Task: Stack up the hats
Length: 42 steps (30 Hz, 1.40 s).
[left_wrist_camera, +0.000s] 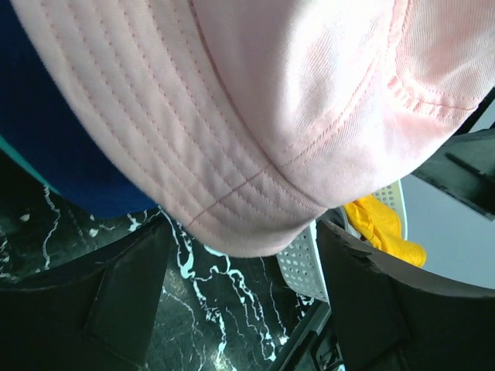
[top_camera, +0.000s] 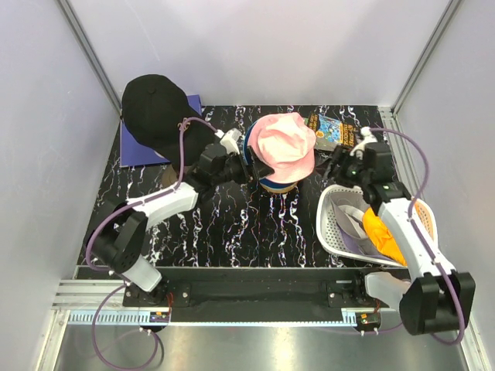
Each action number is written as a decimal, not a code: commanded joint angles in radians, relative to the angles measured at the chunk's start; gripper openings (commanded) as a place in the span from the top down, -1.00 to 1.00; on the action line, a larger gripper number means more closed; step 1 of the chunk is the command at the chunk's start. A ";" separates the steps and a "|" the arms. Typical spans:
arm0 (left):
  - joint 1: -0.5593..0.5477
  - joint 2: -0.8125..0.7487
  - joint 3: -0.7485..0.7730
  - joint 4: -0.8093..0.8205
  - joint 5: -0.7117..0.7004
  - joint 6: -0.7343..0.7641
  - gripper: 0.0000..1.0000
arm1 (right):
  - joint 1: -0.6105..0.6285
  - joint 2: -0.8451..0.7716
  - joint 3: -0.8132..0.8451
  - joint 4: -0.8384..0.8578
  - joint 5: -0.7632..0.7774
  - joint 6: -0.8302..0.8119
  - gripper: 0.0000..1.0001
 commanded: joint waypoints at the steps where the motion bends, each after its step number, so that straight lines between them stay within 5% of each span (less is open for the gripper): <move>1: 0.010 0.051 0.014 0.177 0.075 -0.038 -0.53 | -0.111 -0.061 -0.003 -0.081 -0.025 -0.080 -0.46; 10: 0.017 0.031 -0.021 0.249 0.056 -0.075 -0.01 | -0.176 0.034 0.141 -0.069 -0.054 -0.108 -0.47; 13: 0.017 0.012 -0.036 0.237 0.028 -0.077 0.26 | -0.177 0.075 0.174 -0.037 -0.054 -0.096 -0.48; 18: 0.024 0.018 -0.024 0.181 0.016 -0.081 1.00 | -0.177 0.169 0.215 0.083 -0.116 -0.028 -0.47; 34: 0.099 0.061 0.053 -0.117 -0.099 -0.003 1.00 | -0.165 0.454 0.382 0.397 -0.360 0.095 -0.47; 42: 0.145 0.093 0.119 -0.159 -0.110 0.029 1.00 | -0.165 0.542 0.413 0.413 -0.429 0.067 -0.47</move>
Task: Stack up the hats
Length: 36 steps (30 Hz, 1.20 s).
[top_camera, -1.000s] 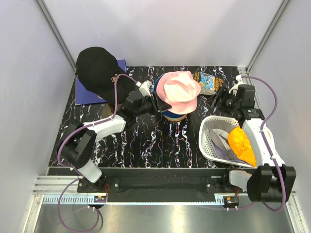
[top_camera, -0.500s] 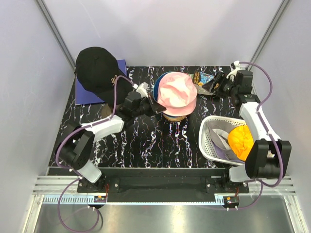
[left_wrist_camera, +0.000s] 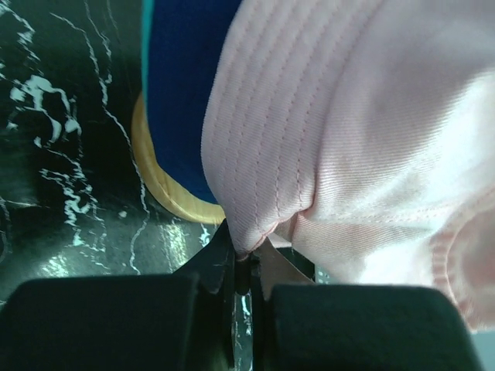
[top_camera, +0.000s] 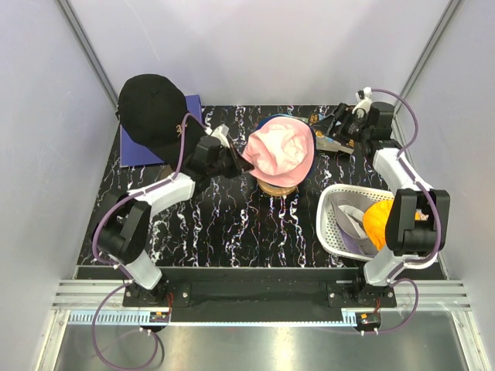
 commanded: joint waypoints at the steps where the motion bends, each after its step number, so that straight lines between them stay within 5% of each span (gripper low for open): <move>1: 0.047 0.016 0.052 -0.037 -0.064 0.040 1.00 | 0.005 0.025 0.043 0.077 -0.075 -0.006 -0.46; 18: 0.062 0.091 0.172 -0.075 0.010 0.136 1.00 | 0.005 -0.058 -0.007 0.064 -0.141 -0.026 -0.24; 36: 0.062 0.084 0.168 -0.081 0.007 0.160 1.00 | 0.005 0.062 0.023 0.032 -0.230 -0.080 -0.18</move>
